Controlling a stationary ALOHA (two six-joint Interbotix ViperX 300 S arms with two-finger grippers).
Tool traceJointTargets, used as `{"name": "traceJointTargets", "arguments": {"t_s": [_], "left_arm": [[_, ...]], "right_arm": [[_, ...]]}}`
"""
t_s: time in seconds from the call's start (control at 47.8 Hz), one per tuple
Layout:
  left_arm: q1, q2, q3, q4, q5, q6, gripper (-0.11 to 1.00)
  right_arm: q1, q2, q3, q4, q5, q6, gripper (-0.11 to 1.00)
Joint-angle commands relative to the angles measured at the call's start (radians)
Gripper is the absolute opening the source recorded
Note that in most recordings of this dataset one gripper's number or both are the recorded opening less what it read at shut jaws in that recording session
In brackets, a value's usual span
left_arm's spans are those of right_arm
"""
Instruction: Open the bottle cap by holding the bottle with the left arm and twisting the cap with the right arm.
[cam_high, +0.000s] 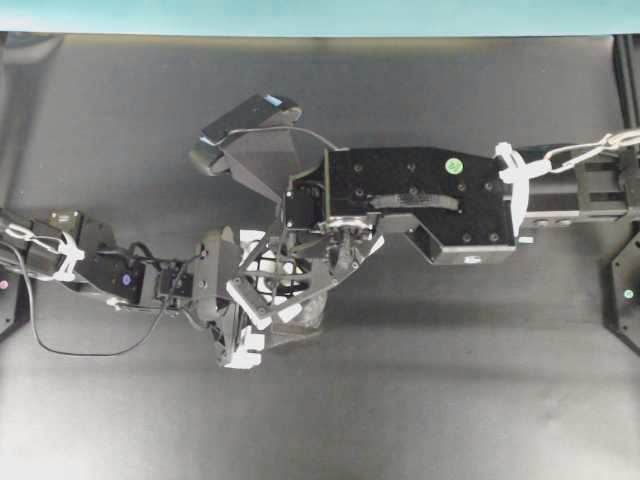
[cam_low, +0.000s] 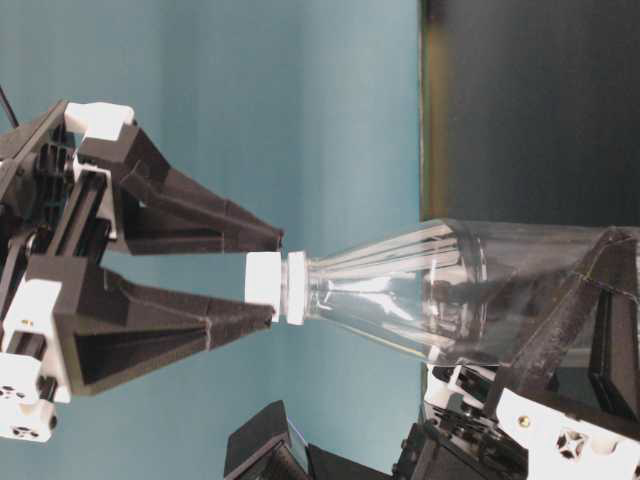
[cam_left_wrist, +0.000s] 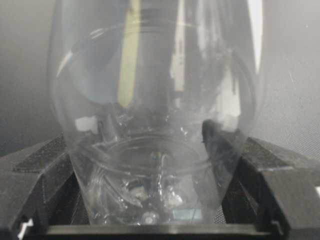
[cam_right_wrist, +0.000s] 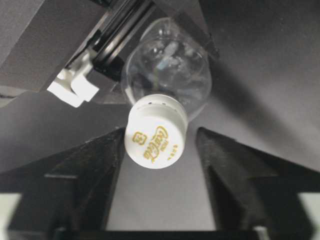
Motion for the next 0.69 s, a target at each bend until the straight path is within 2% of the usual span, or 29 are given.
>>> {"name": "traceJointTargets", "arguments": {"t_s": [0.0, 0.063, 0.167, 0.23, 0.356, 0.481, 0.669], "left_arm": [[-0.003, -0.006, -0.006, 0.002, 0.002, -0.002, 0.80], [-0.003, -0.006, -0.006, 0.003, 0.002, -0.002, 0.80], [-0.003, -0.006, -0.003, 0.003, 0.003, -0.002, 0.80], [-0.003, -0.006, -0.003, 0.002, 0.005, -0.002, 0.80], [-0.003, -0.006, -0.003, 0.002, 0.005, -0.002, 0.80], [-0.005, -0.006, -0.003, 0.003, 0.005, -0.002, 0.80], [-0.009, -0.006, -0.003, 0.003, 0.005, -0.006, 0.80]], "right_arm": [[0.005, -0.006, -0.011, -0.003, -0.009, -0.025, 0.44], [0.005, -0.006, -0.009, -0.003, -0.015, -0.038, 0.38], [0.008, -0.006, -0.011, -0.003, -0.012, -0.061, 0.38], [0.011, -0.006, -0.011, -0.003, -0.009, -0.115, 0.38], [0.021, -0.006, -0.011, -0.003, 0.002, -0.270, 0.38], [0.025, -0.006, -0.011, -0.003, 0.035, -0.454, 0.38], [0.032, -0.008, -0.017, -0.003, 0.057, -0.673, 0.38]]}}
